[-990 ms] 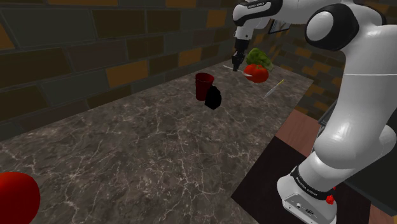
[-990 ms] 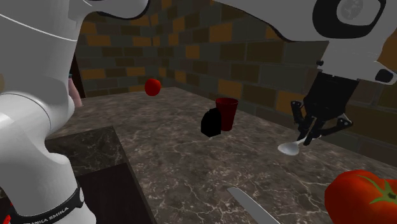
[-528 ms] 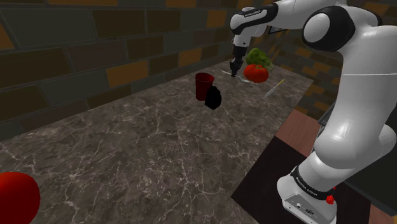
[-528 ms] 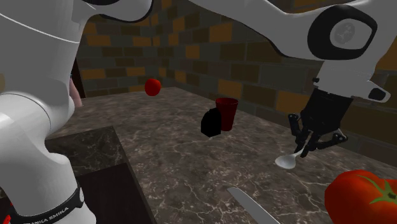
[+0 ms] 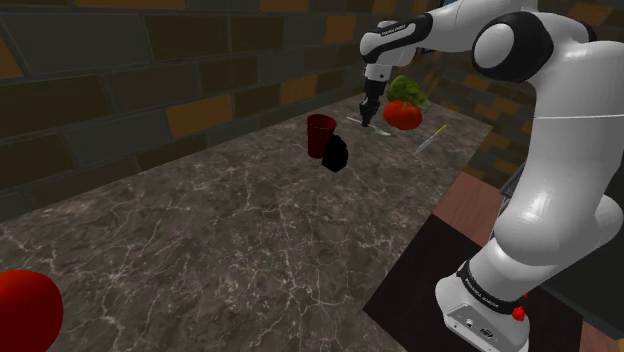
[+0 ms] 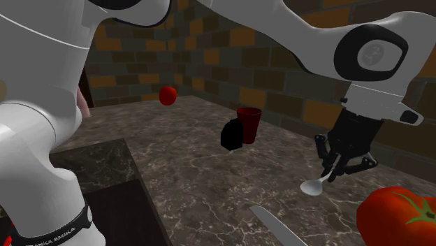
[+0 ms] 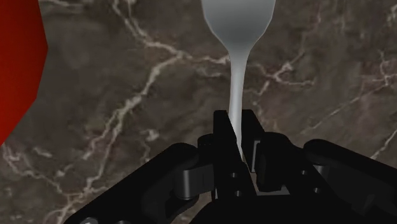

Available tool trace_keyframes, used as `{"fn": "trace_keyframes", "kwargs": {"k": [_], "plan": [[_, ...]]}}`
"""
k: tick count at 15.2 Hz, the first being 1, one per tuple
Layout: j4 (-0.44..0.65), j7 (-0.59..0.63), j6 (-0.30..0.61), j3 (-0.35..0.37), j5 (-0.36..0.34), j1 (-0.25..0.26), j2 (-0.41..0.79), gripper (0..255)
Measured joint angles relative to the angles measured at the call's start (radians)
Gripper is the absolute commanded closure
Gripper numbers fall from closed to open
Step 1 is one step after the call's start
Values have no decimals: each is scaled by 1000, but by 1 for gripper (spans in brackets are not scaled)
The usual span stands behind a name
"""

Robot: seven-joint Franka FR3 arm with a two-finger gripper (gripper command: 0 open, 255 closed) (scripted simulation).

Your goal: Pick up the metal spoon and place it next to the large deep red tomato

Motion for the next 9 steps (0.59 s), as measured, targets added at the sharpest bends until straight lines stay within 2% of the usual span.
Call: {"fn": "trace_keyframes", "kwargs": {"k": [2,3,9], "plan": [[0,0,0,0,0,0,0,255],[0,0,1,0,0,0,0,0],[0,0,1,0,0,0,0,0]]}}
